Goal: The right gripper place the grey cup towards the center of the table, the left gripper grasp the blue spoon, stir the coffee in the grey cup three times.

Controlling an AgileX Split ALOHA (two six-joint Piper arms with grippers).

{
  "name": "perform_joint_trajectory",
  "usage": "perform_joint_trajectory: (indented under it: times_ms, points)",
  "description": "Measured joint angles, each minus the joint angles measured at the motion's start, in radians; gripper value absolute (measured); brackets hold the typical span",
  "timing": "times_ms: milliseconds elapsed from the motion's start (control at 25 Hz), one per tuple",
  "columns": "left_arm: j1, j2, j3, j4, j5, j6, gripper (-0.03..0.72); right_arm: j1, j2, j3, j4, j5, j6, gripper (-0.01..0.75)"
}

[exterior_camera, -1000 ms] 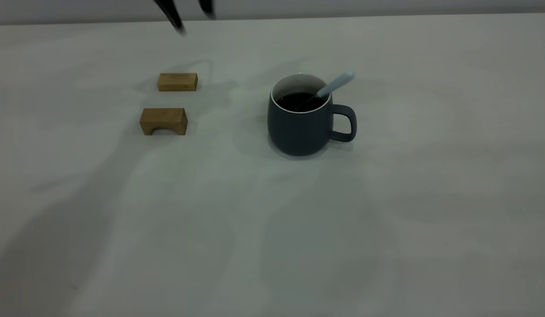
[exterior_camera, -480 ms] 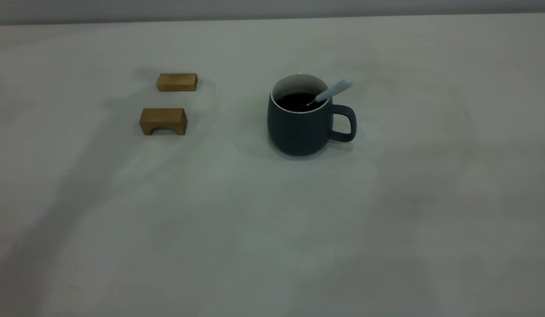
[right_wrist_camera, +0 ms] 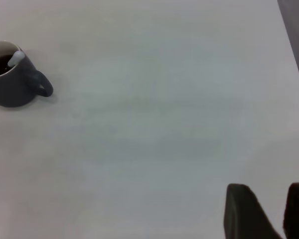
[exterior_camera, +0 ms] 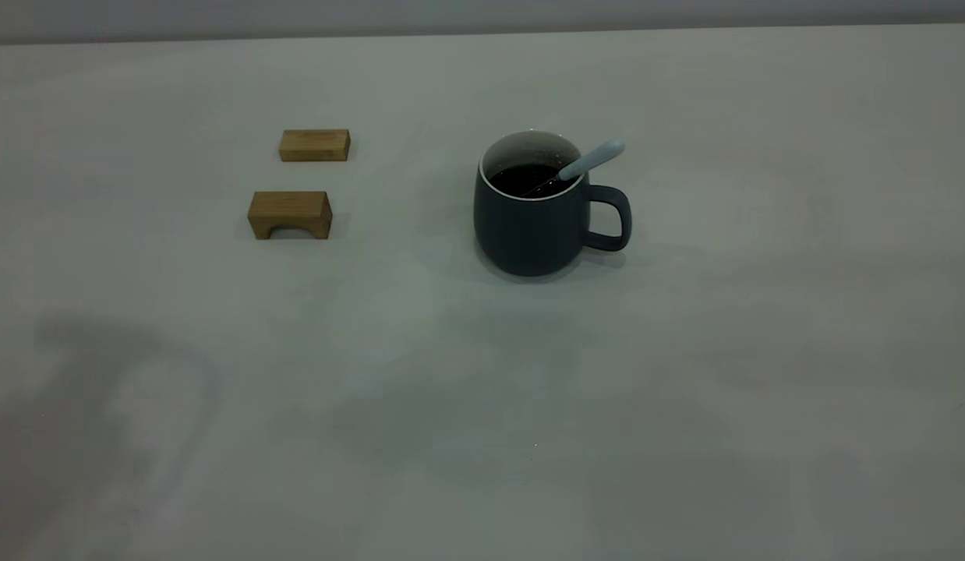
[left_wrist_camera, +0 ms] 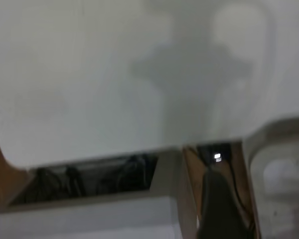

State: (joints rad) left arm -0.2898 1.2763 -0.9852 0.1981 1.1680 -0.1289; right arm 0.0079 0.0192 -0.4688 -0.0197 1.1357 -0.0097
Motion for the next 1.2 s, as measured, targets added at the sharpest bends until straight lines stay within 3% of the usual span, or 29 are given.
perform_joint_trajectory:
  times_ms: [80, 280, 400, 720, 1200]
  points:
    - [0.027, -0.123, 0.088, -0.018, 0.0, 0.0, 0.504, 0.0, 0.0, 0.0, 0.0, 0.0, 0.0, 0.237]
    - [0.244, -0.477, 0.239, -0.071, 0.0, 0.009, 0.504, 0.0, 0.0, 0.0, 0.0, 0.0, 0.0, 0.237]
    - [0.304, -0.696, 0.296, -0.078, -0.005, 0.015, 0.504, 0.0, 0.0, 0.0, 0.0, 0.0, 0.0, 0.237]
    - [0.257, -1.096, 0.46, -0.111, -0.006, 0.015, 0.504, 0.0, 0.0, 0.0, 0.0, 0.0, -0.001, 0.237]
    - [0.256, -1.292, 0.496, -0.112, -0.034, 0.017, 0.504, 0.0, 0.0, 0.0, 0.001, 0.0, 0.0, 0.237]
